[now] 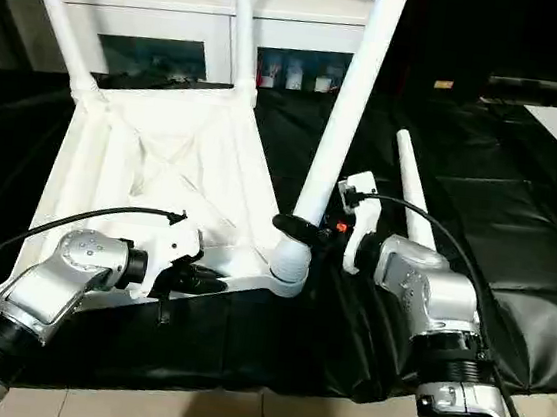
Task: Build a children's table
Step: Insert table leg to table base
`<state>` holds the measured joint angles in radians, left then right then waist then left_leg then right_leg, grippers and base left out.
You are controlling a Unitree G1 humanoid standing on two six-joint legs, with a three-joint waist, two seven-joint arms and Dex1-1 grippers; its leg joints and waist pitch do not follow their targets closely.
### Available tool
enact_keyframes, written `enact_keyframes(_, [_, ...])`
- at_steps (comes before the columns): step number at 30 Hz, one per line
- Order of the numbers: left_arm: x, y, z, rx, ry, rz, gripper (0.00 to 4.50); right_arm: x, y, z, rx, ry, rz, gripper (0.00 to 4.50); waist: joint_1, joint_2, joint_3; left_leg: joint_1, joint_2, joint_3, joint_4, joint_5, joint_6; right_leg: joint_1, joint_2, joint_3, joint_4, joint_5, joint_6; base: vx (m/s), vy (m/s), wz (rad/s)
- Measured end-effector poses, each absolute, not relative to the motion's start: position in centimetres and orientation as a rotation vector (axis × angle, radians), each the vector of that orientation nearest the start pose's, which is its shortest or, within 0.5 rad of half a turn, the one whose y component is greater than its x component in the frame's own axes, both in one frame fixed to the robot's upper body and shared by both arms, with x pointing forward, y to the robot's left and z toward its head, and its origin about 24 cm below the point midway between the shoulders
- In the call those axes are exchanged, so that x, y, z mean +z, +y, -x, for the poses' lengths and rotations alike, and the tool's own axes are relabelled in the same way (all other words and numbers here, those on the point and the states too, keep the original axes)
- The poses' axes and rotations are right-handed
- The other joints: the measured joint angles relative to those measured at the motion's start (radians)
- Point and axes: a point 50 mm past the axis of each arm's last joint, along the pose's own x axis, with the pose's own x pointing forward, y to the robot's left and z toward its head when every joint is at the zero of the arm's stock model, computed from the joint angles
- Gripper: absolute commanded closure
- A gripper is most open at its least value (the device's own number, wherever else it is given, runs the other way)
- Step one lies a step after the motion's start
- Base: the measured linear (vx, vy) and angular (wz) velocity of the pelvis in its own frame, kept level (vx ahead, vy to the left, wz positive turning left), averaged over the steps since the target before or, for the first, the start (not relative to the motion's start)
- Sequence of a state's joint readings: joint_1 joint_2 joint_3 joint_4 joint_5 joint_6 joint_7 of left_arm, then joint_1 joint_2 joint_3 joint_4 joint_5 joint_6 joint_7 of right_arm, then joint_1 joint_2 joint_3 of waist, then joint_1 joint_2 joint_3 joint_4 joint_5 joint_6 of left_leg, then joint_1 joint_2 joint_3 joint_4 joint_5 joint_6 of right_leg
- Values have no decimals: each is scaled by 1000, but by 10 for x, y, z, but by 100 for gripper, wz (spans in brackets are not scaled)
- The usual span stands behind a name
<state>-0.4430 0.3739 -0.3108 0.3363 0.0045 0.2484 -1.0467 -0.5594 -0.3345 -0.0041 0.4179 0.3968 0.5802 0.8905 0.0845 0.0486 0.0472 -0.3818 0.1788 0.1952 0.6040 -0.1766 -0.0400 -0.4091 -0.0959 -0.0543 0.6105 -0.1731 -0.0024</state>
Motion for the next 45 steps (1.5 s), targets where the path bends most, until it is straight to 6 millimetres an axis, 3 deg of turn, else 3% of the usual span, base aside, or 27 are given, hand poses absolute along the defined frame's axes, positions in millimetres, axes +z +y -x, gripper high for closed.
enact_keyframes(13, [42,124,-299,-1209,464,-369,450,66,-154,-322,844,260,-284,266,-9,-4,-2,4,-2,0,-2,0,0,3,0,3,-1,0,1,0,0,0])
enact_keyframes(18, [39,122,-300,-1211,475,-354,450,63,-155,-311,826,204,-232,266,-11,1,-4,13,-4,0,-9,0,0,13,2,6,-12,-1,2,0,0,0])
enact_keyframes(24, [37,120,-302,-1215,473,-347,450,59,-160,-302,777,171,-227,266,-15,10,-6,12,-7,0,-12,0,0,15,2,10,-21,-1,2,0,0,0])
enact_keyframes(32, [36,113,-304,-1237,468,-352,450,58,-165,-295,770,170,-178,266,-6,14,-7,13,-7,1,-20,0,0,16,2,9,-31,-2,3,0,0,0])
enact_keyframes(34, [36,113,-305,-1237,468,-353,450,60,-164,-294,797,185,-109,266,-5,14,-7,14,-8,1,-23,0,0,23,2,9,-34,-2,3,0,0,0])
enact_keyframes(39, [36,114,-306,-1237,464,-368,450,72,-159,-298,897,252,69,266,-8,7,-5,15,-7,1,-24,0,0,23,2,9,-33,-5,9,0,0,0])
enact_keyframes(45, [37,111,-305,-1255,457,-388,450,80,-159,-303,967,317,130,266,1,1,-5,15,-7,2,-25,0,0,24,2,9,-34,-6,9,0,0,0])
